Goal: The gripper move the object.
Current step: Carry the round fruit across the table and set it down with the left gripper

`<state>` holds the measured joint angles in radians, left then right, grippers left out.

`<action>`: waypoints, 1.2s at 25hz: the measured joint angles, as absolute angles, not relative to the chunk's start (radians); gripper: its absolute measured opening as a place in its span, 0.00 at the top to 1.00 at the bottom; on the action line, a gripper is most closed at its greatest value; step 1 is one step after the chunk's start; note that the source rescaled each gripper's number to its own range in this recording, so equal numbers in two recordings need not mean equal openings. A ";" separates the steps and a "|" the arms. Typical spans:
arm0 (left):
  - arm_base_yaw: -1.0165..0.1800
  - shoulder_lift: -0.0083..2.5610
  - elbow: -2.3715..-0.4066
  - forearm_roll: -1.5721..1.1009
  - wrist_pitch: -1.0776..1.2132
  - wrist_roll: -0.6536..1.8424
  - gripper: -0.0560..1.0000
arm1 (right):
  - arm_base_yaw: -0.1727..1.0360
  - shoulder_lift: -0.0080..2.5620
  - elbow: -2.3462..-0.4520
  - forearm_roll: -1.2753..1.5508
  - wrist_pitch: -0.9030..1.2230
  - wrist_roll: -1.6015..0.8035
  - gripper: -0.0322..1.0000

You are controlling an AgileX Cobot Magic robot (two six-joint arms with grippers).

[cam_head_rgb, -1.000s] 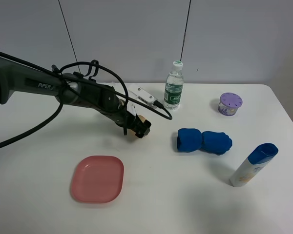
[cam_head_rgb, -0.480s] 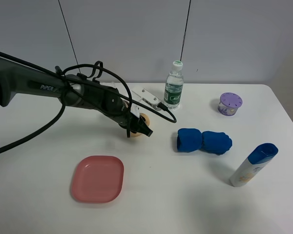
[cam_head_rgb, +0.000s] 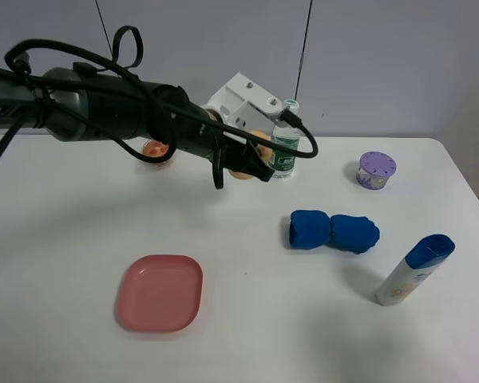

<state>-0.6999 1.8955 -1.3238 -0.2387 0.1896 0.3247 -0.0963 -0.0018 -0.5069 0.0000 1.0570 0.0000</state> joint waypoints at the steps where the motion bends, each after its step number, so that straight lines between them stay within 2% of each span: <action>1: -0.710 1.895 -1.356 -0.239 0.198 0.325 0.94 | -0.096 -0.002 -0.507 0.000 1.057 0.000 0.00; 11: -0.850 2.059 -1.815 -0.240 0.248 0.325 0.94 | -0.096 -0.002 -0.507 0.000 1.057 0.000 0.00; 17: -0.867 2.226 -2.051 -0.243 0.311 0.320 0.94 | -0.096 -0.002 -0.507 0.000 1.057 0.000 0.00; 30: -0.862 2.406 -2.101 -0.244 0.286 0.317 0.95 | -0.096 -0.002 -0.507 0.000 1.057 0.000 0.00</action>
<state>-0.8616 2.4059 -2.1006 -0.2436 0.2861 0.3173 -0.0963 -0.0018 -0.5069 0.0000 1.0570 0.0000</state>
